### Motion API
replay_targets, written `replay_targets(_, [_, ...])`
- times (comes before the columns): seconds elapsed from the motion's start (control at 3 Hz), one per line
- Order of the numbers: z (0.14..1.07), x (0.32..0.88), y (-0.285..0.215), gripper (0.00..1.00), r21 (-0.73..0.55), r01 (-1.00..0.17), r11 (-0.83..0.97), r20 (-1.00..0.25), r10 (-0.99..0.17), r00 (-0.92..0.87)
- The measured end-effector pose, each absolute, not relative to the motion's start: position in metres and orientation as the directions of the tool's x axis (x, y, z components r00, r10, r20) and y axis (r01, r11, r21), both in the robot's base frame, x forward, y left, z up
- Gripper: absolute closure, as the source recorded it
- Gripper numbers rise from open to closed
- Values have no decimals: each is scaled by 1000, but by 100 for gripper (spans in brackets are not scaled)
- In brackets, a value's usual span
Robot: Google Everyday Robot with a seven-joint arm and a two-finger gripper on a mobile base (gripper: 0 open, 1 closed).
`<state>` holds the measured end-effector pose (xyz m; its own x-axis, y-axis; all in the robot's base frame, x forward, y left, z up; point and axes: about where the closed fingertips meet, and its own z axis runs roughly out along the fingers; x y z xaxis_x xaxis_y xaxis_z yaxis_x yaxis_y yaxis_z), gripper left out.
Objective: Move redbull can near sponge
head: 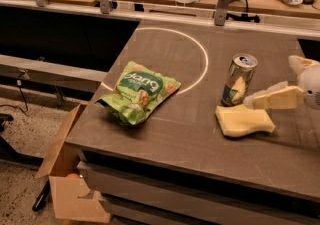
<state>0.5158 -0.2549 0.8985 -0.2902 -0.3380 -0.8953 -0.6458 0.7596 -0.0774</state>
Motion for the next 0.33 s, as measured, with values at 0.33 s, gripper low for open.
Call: replay_targets(0.33, [910, 510, -300, 0, -164, -486, 859, -881, -349, -319])
